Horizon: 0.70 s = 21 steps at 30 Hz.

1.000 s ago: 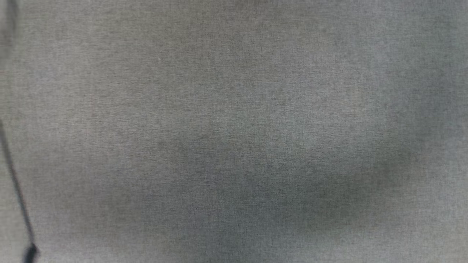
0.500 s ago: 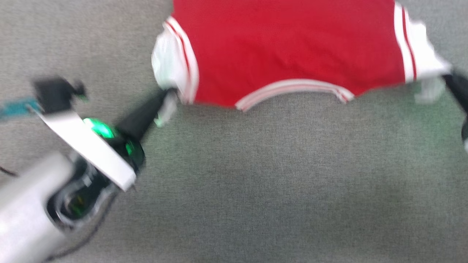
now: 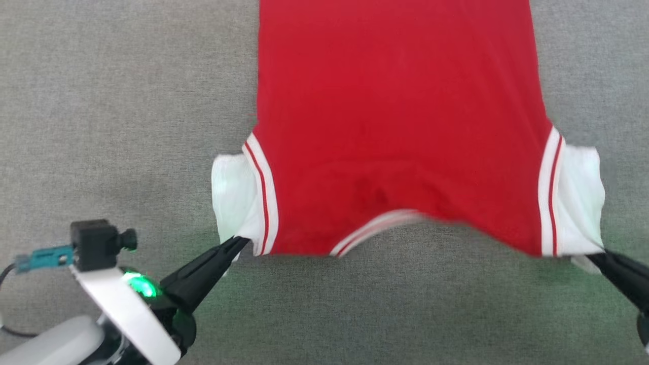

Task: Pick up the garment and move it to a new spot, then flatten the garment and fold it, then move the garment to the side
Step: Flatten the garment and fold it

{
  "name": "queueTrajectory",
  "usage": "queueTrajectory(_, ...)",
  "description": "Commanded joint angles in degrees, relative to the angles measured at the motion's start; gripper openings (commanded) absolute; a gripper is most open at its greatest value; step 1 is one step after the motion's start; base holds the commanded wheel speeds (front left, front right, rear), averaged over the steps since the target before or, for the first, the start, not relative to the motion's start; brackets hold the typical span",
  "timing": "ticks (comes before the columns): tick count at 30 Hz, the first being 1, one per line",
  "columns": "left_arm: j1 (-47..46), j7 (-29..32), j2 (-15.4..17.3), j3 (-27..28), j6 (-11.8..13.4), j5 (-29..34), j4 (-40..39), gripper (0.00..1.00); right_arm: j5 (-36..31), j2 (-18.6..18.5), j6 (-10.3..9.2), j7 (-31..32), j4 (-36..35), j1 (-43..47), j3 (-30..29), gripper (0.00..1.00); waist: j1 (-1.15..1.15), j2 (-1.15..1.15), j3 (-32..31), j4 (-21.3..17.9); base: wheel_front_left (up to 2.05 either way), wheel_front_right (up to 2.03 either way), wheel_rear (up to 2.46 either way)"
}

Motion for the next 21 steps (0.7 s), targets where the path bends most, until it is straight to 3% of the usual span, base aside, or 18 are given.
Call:
queueTrajectory(1,1.7,-0.3,0.4,1.5,0.1,-0.5,-1.4,0.00,0.4,0.5,0.00,0.5,-1.2,1.8,-1.0,0.00,0.00,0.00,-0.1,0.1,0.00,0.00,0.00)
queueTrajectory(6,9.5,-0.3,3.2,7.3,0.1,-0.3,-7.5,0.00,1.8,1.5,0.00,2.0,-6.4,9.1,-6.0,0.00,0.00,0.00,-0.4,0.4,0.00,0.00,0.00)
queueTrajectory(11,16.0,-0.3,4.0,12.6,0.1,1.0,-9.6,0.00,1.3,3.0,0.00,2.3,-8.9,12.8,-11.0,0.00,0.00,0.00,-0.2,0.8,0.00,0.00,0.00)
queueTrajectory(15,14.9,0.2,1.6,10.3,0.1,1.7,-8.4,0.00,-0.7,2.7,0.01,3.7,-7.1,10.1,-8.4,0.00,0.00,0.00,0.1,0.7,0.00,0.00,0.00)
queueTrajectory(21,10.7,3.4,-2.7,6.6,0.1,1.3,-0.6,0.00,-2.0,2.3,0.01,5.2,0.7,2.6,-0.6,0.00,0.00,0.00,0.9,0.1,0.00,0.00,0.00)
